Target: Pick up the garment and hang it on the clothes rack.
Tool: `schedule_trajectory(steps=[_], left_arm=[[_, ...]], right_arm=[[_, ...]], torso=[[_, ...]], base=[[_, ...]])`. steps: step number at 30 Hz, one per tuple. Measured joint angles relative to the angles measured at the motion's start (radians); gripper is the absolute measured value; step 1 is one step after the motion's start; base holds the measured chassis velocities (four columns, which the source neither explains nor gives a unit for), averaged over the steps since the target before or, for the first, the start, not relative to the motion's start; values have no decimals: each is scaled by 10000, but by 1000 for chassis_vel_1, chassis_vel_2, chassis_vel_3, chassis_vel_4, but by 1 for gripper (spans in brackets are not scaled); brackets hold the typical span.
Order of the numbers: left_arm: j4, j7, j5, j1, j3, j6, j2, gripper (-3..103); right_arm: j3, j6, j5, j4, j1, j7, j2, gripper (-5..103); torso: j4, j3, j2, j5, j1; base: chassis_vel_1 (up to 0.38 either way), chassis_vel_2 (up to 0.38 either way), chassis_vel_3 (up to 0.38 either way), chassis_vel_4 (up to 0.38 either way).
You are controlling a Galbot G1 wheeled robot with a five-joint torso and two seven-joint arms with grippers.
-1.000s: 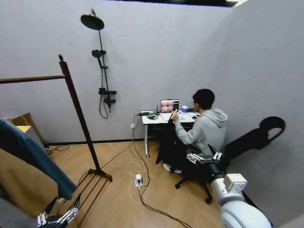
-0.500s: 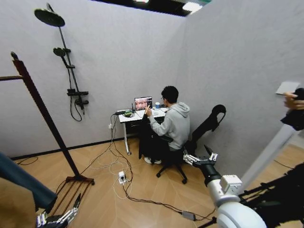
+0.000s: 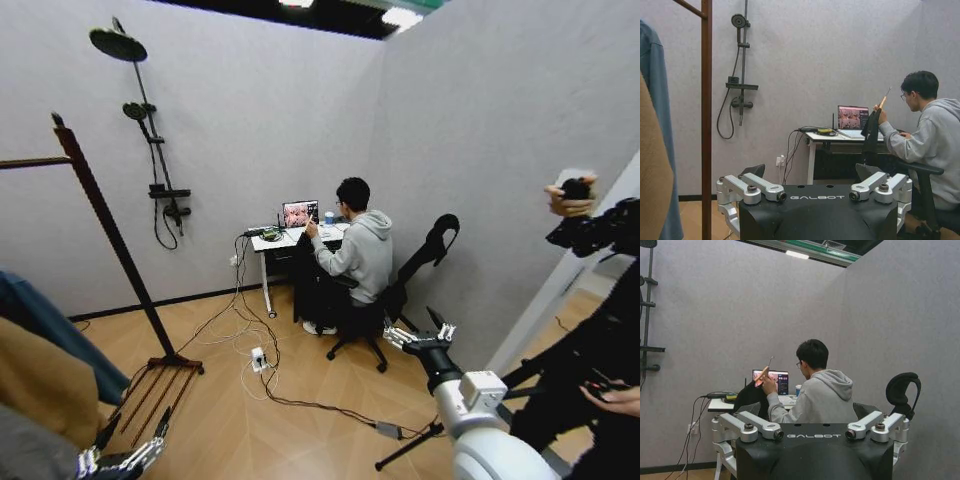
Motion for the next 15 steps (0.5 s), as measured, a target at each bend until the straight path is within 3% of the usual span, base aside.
schedule_trajectory(steps=[15], left_arm=[[1, 1, 0, 0, 0, 0, 0, 100]], right_arm=[[-145, 0, -29, 2, 32, 0, -116, 100]], torso=[[1, -1, 1, -6, -2]], base=[[239, -146, -150, 241]])
